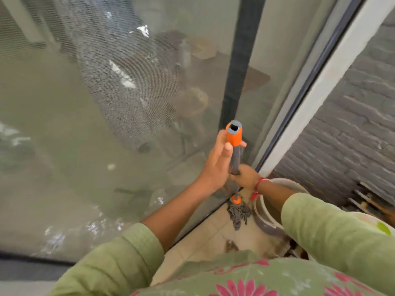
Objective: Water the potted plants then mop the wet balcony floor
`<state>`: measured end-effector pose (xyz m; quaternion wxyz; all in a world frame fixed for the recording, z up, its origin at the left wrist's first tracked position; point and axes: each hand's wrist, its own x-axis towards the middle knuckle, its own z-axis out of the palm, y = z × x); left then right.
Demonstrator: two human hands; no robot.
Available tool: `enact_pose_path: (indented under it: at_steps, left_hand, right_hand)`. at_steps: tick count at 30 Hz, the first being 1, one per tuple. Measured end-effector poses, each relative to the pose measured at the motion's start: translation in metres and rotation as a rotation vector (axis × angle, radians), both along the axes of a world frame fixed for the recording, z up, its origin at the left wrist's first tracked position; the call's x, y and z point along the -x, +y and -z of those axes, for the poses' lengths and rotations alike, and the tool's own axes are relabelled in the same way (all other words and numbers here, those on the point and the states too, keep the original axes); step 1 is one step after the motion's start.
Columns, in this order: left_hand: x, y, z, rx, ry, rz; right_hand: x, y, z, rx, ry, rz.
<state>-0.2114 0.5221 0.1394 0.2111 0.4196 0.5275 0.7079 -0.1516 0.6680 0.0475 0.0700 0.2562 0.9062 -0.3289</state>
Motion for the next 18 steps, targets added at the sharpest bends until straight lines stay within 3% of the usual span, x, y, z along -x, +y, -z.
enact_pose_path:
  at_steps: [3, 6, 9, 11, 14, 18]
  left_hand:
    - [0.012, -0.017, -0.006, -0.029, -0.017, 0.062]
    - [0.014, -0.017, 0.000, 0.047, -0.055, -0.026]
    - [0.025, -0.005, 0.013, 0.349, -0.028, -0.190]
    - [0.028, 0.001, 0.027, 0.601, -0.007, -0.112]
    - [0.025, 0.007, 0.047, 0.694, -0.032, 0.062]
    - [0.025, 0.013, 0.045, 0.702, -0.099, 0.072]
  right_hand:
    - [0.011, -0.017, -0.013, -0.119, 0.054, -0.054]
    - [0.022, -0.033, -0.024, -0.141, 0.074, -0.133]
    - [0.027, -0.046, -0.023, -0.033, 0.071, -0.206]
    - [0.025, -0.045, -0.014, 0.072, 0.071, -0.201]
    - [0.020, -0.029, 0.001, 0.075, -0.134, -0.262]
    - [0.012, 0.002, 0.033, -0.006, -0.332, -0.400]
